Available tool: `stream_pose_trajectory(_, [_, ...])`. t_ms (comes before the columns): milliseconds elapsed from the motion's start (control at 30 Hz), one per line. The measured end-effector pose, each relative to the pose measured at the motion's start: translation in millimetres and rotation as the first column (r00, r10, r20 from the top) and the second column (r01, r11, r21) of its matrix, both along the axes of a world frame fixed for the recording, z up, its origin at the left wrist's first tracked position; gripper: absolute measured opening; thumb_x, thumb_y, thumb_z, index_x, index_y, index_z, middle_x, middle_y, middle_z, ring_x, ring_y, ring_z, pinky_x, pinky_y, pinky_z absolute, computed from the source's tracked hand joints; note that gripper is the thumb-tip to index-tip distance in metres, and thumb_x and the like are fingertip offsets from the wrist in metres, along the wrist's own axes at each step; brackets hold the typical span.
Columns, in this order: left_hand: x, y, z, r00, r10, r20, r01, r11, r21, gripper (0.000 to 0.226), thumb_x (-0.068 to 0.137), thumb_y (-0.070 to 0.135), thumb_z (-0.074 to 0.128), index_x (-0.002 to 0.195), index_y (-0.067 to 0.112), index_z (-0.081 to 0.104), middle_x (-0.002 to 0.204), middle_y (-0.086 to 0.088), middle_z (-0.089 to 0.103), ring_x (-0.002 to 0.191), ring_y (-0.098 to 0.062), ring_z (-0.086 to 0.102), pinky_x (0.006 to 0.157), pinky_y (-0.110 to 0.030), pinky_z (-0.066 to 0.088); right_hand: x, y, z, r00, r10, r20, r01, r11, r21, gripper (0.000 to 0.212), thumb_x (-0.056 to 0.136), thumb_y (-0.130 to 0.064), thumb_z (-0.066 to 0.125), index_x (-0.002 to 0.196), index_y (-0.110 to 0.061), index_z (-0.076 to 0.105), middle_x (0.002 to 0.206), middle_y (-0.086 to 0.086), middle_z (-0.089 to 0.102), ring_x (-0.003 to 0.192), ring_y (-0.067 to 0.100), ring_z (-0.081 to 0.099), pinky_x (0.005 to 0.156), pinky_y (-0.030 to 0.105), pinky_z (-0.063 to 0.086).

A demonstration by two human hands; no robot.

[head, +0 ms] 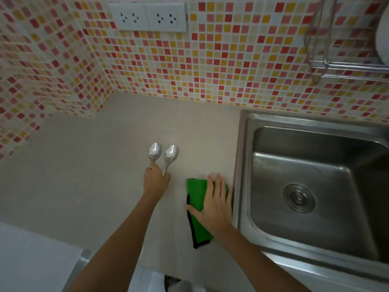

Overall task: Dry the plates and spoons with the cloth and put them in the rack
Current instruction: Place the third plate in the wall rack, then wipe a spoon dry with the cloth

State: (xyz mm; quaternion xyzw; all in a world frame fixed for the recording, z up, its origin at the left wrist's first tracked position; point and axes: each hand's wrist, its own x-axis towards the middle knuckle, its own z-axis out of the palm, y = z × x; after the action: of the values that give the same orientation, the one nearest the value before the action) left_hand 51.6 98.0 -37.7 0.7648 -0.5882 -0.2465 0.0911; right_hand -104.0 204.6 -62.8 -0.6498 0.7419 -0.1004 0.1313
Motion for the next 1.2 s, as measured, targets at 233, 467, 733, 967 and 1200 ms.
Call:
stream_pose_trajectory(233, [9.6,-42.1,-11.5,0.978,-0.202,-0.043,0.205,0.975,0.090,0.041,0.089,0.007,0.054,0.121,-0.014,0.040,0.117,-0.029,0.055,0.111,-0.040,0.054,0.085,-0.038,0.042,17.2,3.1,-6.3,0.975,-0.135,-0.177,0.131,0.991,-0.036,0.079,0.074,-0.070,0.037,0.127,-0.014,0.050,0.138,0.020,0.048,0.126,0.038,0.047,0.100,0.058,0.037])
stream_pose_trajectory(467, [24.7,-68.3,-15.7,0.906,-0.377,-0.191,0.407,0.900,0.153,0.048,0.084,-0.003,0.054,0.045,0.014,0.031,0.050,-0.002,0.032,0.050,-0.011,0.032,0.044,-0.016,0.026,28.0,6.4,-7.6,0.942,-0.245,-0.230,0.220,0.967,-0.129,0.065,0.077,-0.056,0.046,0.124,-0.011,0.056,0.126,0.019,0.057,0.115,0.037,0.056,0.094,0.052,0.047])
stream_pose_trajectory(733, [4.8,-68.2,-0.7,0.743,-0.246,-0.623,0.480,0.844,0.239,0.036,0.090,0.003,0.057,0.058,0.014,0.044,0.051,0.001,0.042,0.036,0.001,0.044,0.041,-0.008,0.037,24.3,-0.8,20.7,0.758,-0.460,0.462,0.593,0.781,-0.195,0.027,0.086,-0.018,0.050,0.112,-0.010,0.055,0.102,0.011,0.061,0.090,0.028,0.059,0.071,0.026,0.040])
stream_pose_trajectory(967, [-75.9,-24.5,57.3,0.472,-0.199,-0.859,0.593,0.793,0.142,0.014,0.100,0.020,0.041,0.088,0.015,0.043,0.049,0.000,0.066,0.039,-0.011,0.062,0.040,-0.019,0.049,-53.5,-11.0,63.9,-0.627,0.122,0.769,0.714,0.485,0.505,0.033,0.094,-0.029,0.036,0.097,-0.021,0.068,0.097,0.007,0.064,0.088,0.024,0.060,0.078,0.034,0.053])
stream_pose_trajectory(1200, [-172.8,23.2,99.1,0.399,-0.495,-0.772,0.679,0.725,-0.114,0.039,0.102,0.027,0.031,0.072,0.013,0.050,0.028,0.004,0.044,0.019,-0.004,0.033,0.027,-0.012,0.023,-131.4,-3.9,95.4,-0.768,0.253,0.588,0.550,0.731,0.404,0.074,0.062,-0.043,0.075,0.124,-0.008,0.054,0.126,0.018,0.055,0.116,0.033,0.051,0.090,0.044,0.051])
